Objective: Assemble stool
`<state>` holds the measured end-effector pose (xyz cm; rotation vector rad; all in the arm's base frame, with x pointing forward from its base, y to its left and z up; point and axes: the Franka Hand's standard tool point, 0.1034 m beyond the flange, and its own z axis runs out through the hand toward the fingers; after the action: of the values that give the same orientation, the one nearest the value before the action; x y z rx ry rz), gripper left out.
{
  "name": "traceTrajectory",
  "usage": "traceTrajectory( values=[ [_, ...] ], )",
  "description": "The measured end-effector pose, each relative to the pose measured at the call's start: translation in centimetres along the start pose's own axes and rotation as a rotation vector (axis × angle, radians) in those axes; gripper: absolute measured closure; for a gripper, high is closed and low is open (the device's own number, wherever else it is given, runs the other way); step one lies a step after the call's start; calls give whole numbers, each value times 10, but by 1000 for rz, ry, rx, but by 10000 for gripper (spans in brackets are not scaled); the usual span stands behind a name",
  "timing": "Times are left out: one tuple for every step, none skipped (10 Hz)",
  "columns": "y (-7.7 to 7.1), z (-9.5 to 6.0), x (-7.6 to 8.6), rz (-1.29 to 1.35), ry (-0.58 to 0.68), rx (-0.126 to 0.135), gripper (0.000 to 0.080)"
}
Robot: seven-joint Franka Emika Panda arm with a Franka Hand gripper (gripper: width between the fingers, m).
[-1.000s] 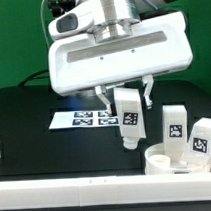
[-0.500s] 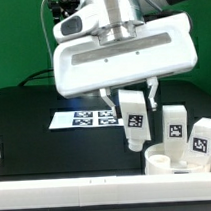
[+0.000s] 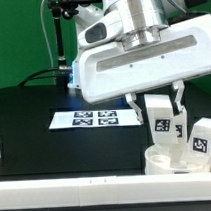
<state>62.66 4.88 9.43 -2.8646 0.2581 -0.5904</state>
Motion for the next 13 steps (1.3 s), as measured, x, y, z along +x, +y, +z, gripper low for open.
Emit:
traceTrajectory(
  values=[
    [0, 0, 0, 0, 0, 0, 476],
    [1, 0, 0, 0, 0, 0, 476],
    [3, 0, 1, 2, 2, -2, 476],
    [3, 1, 2, 3, 3, -1, 476],
    [4, 2, 3, 5, 2, -2, 476],
    [6, 3, 2, 7, 1, -3, 476],
    [6, 4, 1, 8, -1, -4, 476],
    [6, 5, 0, 9, -2, -5, 476],
    [7, 7, -2, 10, -6, -6, 476],
    [8, 9, -3, 11, -9, -6, 476],
    [8, 9, -3, 12, -10, -5, 476],
    [8, 9, -1, 12, -8, -5, 476],
    [8, 8, 0, 12, -6, -4, 476]
  ],
)
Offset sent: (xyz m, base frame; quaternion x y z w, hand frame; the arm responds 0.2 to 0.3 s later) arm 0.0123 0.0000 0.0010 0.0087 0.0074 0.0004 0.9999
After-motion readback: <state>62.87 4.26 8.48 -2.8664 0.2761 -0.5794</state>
